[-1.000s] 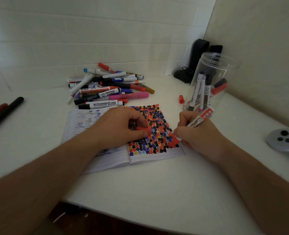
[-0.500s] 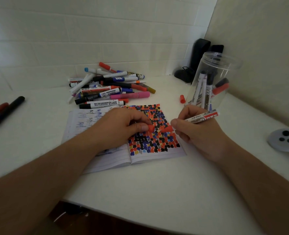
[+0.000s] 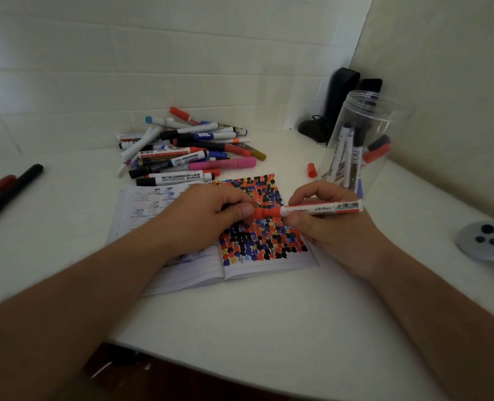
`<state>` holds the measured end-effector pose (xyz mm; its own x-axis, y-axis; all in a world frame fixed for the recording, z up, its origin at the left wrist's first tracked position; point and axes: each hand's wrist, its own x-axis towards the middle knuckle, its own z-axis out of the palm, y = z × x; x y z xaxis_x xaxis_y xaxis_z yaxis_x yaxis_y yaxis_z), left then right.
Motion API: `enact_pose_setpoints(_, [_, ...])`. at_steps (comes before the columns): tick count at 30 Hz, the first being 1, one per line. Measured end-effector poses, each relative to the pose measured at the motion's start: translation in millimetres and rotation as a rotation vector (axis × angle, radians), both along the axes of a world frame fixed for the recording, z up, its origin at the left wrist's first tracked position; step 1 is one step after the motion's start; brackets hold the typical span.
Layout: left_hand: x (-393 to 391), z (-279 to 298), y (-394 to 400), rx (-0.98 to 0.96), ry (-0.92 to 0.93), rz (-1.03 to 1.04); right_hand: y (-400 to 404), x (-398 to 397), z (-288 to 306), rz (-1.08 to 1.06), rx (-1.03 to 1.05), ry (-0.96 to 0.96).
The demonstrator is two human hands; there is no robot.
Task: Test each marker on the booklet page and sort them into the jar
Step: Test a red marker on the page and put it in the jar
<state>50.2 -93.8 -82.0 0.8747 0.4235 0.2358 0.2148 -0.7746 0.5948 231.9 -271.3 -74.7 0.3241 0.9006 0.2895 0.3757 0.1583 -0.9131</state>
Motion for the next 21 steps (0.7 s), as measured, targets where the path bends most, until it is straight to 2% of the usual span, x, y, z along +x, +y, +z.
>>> enact_pose_setpoints(3, [0.5, -1.0, 0.8, -0.007, -0.014, 0.000, -1.1, -1.1, 1.0, -0.012, -0.033, -0.025])
enact_pose_setpoints(7, [0.2, -1.9, 0.3, -0.036, -0.058, 0.003, -1.4, -0.6, 4.5, 0.071, -0.123, 0.265])
enact_pose_setpoints(8, [0.0, -1.6, -0.1, -0.044, -0.075, 0.005, -1.1, -0.5, 5.1, 0.076, -0.130, 0.284])
enact_pose_setpoints(12, [-0.7, -0.5, -2.0, -0.068, -0.131, 0.018, 1.7, -2.5, 3.9, -0.003, -0.125, 0.080])
enact_pose_setpoints(15, [-1.1, -0.7, -1.9, -0.045, -0.136, 0.054, 2.2, -7.2, 4.9, -0.043, -0.126, 0.035])
enact_pose_setpoints(21, [-2.0, 2.7, -6.5, 0.188, -0.236, 0.132, 14.7, -8.6, 4.1, -0.055, -0.118, -0.024])
